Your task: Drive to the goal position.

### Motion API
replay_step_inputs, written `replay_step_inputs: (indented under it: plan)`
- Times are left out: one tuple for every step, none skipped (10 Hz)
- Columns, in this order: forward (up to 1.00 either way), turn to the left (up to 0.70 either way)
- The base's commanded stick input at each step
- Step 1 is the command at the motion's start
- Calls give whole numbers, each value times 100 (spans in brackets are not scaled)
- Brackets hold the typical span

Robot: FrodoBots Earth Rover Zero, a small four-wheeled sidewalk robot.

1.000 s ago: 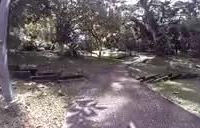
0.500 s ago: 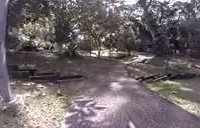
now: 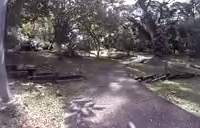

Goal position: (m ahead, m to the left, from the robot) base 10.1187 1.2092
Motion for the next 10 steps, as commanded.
replay_step_inputs:
  plan:
    - [69, 0]
    - [94, 0]
    - [100, 0]
    - [100, 0]
    - [100, 0]
    - [100, 0]
    - [100, 0]
    - [93, 0]
    - [9, 0]
    - [0, 0]
